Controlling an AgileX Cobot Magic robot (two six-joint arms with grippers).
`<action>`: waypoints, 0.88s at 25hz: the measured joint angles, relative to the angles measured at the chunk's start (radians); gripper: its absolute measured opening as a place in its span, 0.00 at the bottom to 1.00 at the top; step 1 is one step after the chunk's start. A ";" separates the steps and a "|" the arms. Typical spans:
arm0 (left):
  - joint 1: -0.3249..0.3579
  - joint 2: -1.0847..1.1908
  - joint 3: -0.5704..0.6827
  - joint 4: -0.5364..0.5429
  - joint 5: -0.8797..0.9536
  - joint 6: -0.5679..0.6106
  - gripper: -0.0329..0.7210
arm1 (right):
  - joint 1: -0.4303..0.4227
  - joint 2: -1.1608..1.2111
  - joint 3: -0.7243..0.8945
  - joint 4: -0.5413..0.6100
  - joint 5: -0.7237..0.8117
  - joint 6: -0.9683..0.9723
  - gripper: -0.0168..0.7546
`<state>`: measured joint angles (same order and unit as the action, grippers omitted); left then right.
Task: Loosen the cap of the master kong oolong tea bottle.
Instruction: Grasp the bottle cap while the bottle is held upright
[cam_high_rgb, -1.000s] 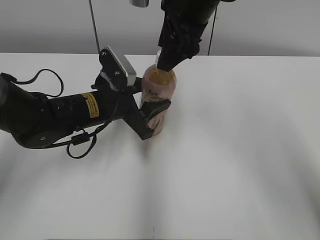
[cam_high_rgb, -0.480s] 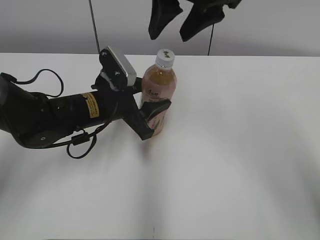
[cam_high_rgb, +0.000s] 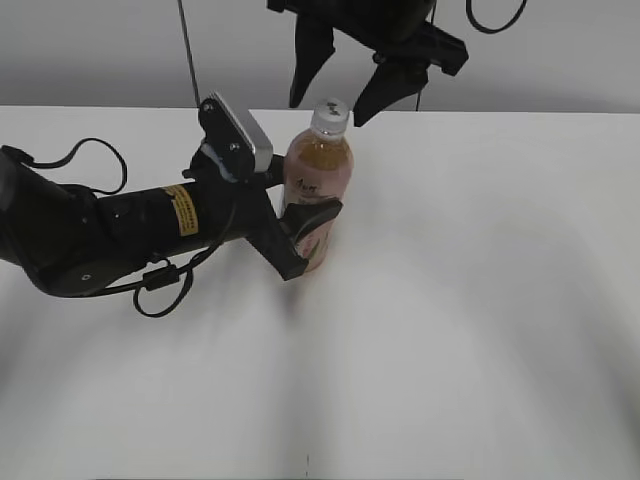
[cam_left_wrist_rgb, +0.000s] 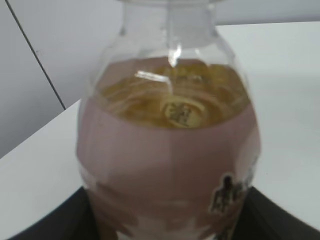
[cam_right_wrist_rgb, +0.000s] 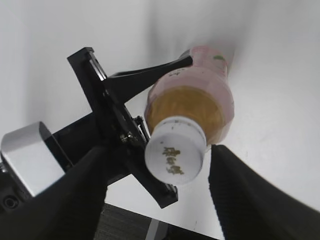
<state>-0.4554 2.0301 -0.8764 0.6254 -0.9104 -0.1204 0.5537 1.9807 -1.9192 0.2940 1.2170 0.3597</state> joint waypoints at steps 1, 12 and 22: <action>0.000 0.000 0.000 0.000 0.000 0.000 0.57 | 0.000 0.004 0.000 -0.004 0.000 0.006 0.65; 0.000 0.000 0.000 0.000 0.000 0.000 0.57 | 0.000 0.017 0.000 -0.050 0.001 0.029 0.57; 0.000 0.000 0.000 0.001 0.000 0.001 0.57 | 0.000 0.017 0.000 -0.045 0.001 0.031 0.39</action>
<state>-0.4554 2.0301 -0.8764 0.6265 -0.9104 -0.1193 0.5537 1.9977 -1.9192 0.2493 1.2180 0.3903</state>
